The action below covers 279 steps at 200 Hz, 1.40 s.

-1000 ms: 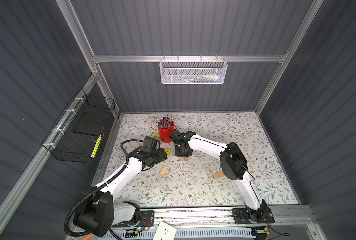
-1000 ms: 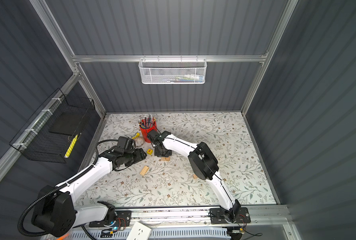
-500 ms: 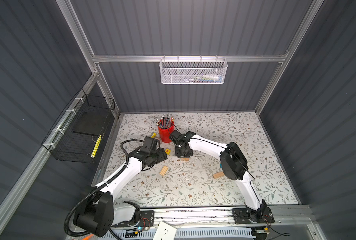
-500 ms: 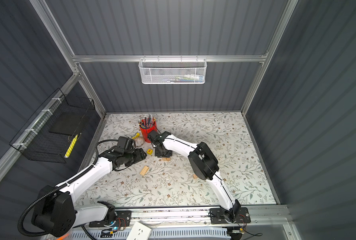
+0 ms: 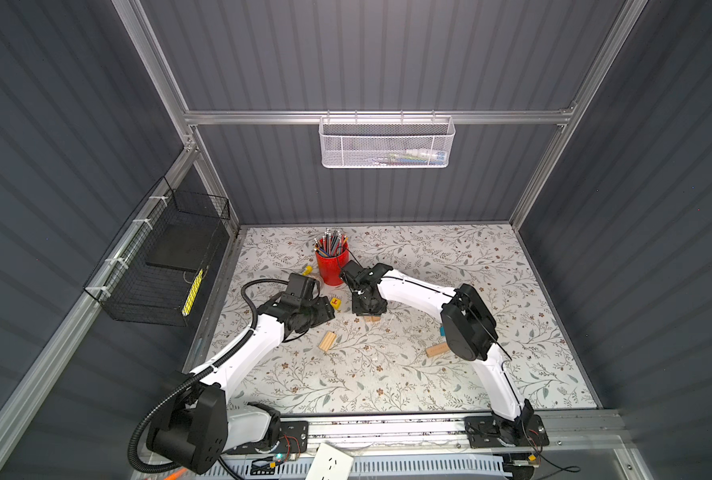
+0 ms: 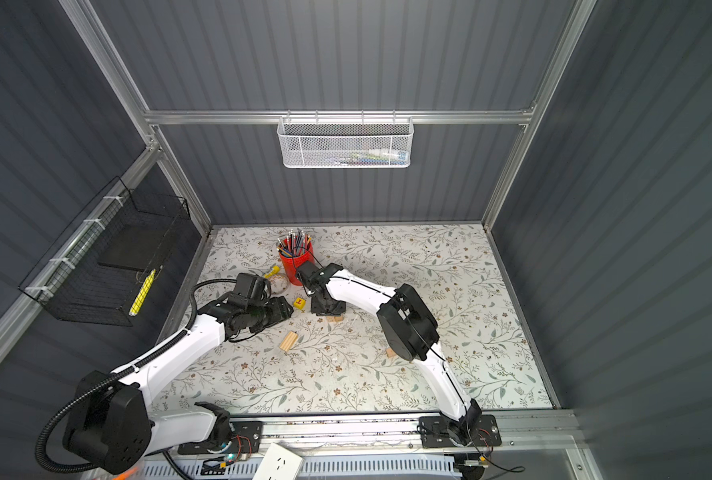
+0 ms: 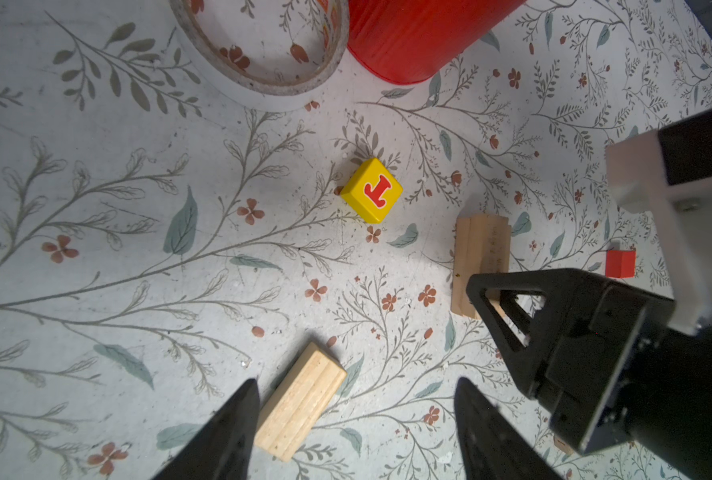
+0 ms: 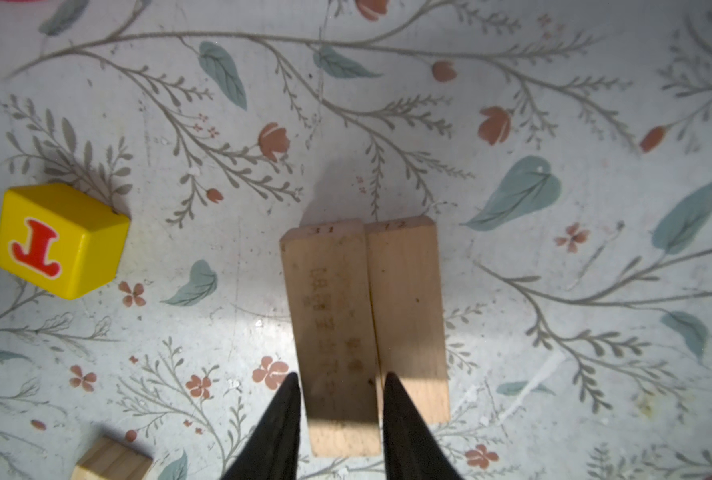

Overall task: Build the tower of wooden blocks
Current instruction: 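Open the right gripper and move it to the block numbered 14 near the teal cube, then grasp block 14 with the right gripper and lift it upright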

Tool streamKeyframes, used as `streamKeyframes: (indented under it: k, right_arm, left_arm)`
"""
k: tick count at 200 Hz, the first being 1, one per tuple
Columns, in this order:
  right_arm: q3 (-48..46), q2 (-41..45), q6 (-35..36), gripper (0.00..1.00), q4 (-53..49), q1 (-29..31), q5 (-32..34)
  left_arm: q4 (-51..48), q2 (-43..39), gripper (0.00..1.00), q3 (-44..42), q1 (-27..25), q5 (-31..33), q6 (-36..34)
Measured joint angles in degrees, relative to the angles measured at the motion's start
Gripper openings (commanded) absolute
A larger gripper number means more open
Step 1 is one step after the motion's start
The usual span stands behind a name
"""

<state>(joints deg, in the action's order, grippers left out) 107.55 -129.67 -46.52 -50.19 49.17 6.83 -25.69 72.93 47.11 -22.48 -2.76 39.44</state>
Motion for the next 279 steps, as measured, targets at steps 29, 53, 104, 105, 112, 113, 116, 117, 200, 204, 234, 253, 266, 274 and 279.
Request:
streamKeyframes:
  k: [29,53,104,105,112,113,116,117,200,204,234,253,266,274,279]
  right_arm:
    - [-0.33,1.14,-0.22,0.46,0.07,0.0,0.02]
    - [-2.23,4.52,-0.11,0.52,0.7,-0.02,0.04]
    - [-17.27,21.79,-0.9,0.62,3.69,-2.08,-0.37]
    - [-17.57,22.05,-0.87,0.62,3.78,-2.12,-0.39]
    - [-20.85,25.03,-0.98,0.64,4.22,-2.71,-0.48]
    - [-21.14,25.33,-1.01,0.64,4.22,-2.75,-0.48]
    - [-22.45,26.6,-1.16,0.64,4.22,-3.04,-0.42]
    - [-22.77,26.88,-1.25,0.64,4.26,-3.1,-0.46]
    - [-52.54,47.91,-7.1,0.79,1.46,-8.24,-2.19]
    - [-53.33,48.48,-7.52,0.8,1.42,-8.39,-2.16]
    - [-58.01,49.57,-9.53,0.83,2.89,-10.64,-2.82]
    - [-58.97,48.43,-10.51,0.84,4.37,-11.56,-3.45]
    - [-59.17,47.52,-11.08,0.84,6.01,-11.65,-3.8]
    - [-59.43,47.01,-11.39,0.84,7.08,-11.72,-4.04]
    - [-59.63,46.66,-11.56,0.84,7.85,-11.8,-4.17]
  left_arm:
    - [-0.09,0.0,0.74,0.0,0.0,0.0,0.0]
    - [-0.15,0.0,0.73,0.0,0.0,-0.04,-0.02]
    - [-0.17,-0.61,0.71,0.04,-0.31,-1.18,-0.9]
    - [-0.17,-0.68,0.71,0.04,-0.39,-1.22,-0.92]
    - [-0.13,-0.94,0.71,0.09,-0.87,-1.36,-1.11]
    - [-0.11,-0.96,0.71,0.09,-0.9,-1.38,-1.11]
    - [0.0,-1.01,0.71,0.09,-1.11,-1.46,-1.16]
    - [0.0,-1.03,0.71,0.11,-1.25,-1.38,-1.22]
    - [5.44,3.61,0.71,2.14,-15.13,-0.66,-1.97]
    - [5.68,3.96,0.71,2.14,-15.41,-0.63,-1.99]
    - [7.58,5.4,0.71,2.14,-17.35,-0.13,-2.03]
    - [8.15,5.75,0.71,2.64,-17.81,0.2,-2.4]
    - [8.52,5.92,0.71,2.93,-17.99,0.46,-2.49]
    - [8.68,5.97,0.71,2.97,-18.05,0.66,-2.62]
    - [8.68,5.97,0.71,2.99,-18.05,0.83,-2.64]
